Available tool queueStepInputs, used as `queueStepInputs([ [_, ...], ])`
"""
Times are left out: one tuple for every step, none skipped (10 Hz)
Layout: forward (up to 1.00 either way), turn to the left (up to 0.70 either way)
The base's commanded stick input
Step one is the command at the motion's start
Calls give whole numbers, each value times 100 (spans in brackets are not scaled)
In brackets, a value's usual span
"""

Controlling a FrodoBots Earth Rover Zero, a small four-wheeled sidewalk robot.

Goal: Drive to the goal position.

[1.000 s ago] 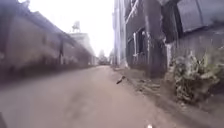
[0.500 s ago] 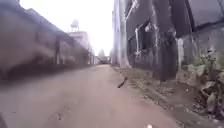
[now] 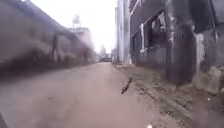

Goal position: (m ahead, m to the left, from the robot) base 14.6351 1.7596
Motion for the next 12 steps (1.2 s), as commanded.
queueStepInputs([
  [100,0],
  [100,0],
  [100,27],
  [100,25],
  [100,6],
  [100,0],
  [100,0],
  [100,0],
  [100,0],
  [100,0],
  [100,0],
  [100,0],
])
